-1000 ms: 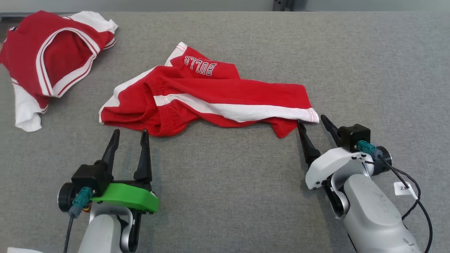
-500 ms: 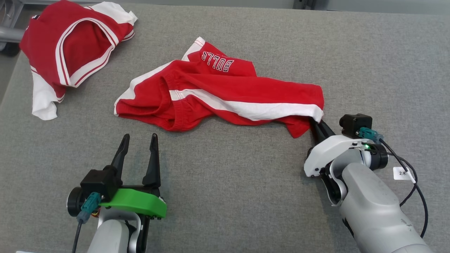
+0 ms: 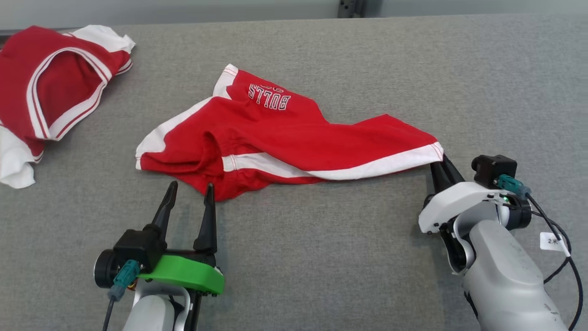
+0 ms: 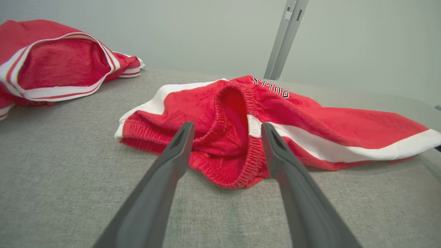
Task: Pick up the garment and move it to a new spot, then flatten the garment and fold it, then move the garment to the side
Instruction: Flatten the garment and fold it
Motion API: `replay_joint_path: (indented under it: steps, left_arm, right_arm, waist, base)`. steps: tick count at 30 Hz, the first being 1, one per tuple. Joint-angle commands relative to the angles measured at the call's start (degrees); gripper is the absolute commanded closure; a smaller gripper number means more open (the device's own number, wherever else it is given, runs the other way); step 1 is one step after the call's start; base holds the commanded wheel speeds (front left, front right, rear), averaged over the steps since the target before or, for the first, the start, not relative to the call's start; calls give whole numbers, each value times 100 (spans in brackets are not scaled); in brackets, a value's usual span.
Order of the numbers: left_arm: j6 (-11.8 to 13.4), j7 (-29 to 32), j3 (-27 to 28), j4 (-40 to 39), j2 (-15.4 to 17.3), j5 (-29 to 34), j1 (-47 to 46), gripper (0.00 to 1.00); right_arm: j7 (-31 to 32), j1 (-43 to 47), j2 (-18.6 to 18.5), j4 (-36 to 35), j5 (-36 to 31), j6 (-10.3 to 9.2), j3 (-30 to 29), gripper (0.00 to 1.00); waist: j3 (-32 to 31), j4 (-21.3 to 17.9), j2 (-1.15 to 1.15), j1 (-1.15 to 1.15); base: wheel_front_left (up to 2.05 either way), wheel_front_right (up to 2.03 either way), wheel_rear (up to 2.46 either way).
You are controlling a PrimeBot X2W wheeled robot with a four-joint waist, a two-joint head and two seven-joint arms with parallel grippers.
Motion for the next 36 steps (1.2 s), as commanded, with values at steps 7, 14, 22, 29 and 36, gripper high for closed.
replay_joint_path:
  steps: [7,14,22,29,36]
  left_arm:
    - [-62,-4,-214,-68,9,37,25,0]
    - [-34,-5,-322,-97,10,26,-2,0]
    - [-60,-5,-361,-212,11,67,84,0]
    - [-32,-5,-424,-340,11,10,249,0]
    - [40,-5,-499,-491,11,-95,402,0]
  right_arm:
    - [-4,288,-223,-241,-119,-1,-296,100]
    - [-4,547,-409,-483,-145,-1,-788,100]
    - [9,705,-472,-495,-300,-1,-951,100]
    - [1,810,-369,-664,-546,-1,-1103,0]
    - [-2,1156,-274,-1446,-771,-1,-1338,0]
  waist:
    - [-8,-584,0,0]
    - [17,-711,0,0]
    - [-11,-691,0,0]
    - [-133,-683,0,0]
    - [-321,-728,0,0]
  base:
    - [0,0,0]
    - [0,0,0]
    - [0,0,0]
    - [0,0,0]
    - [0,0,0]
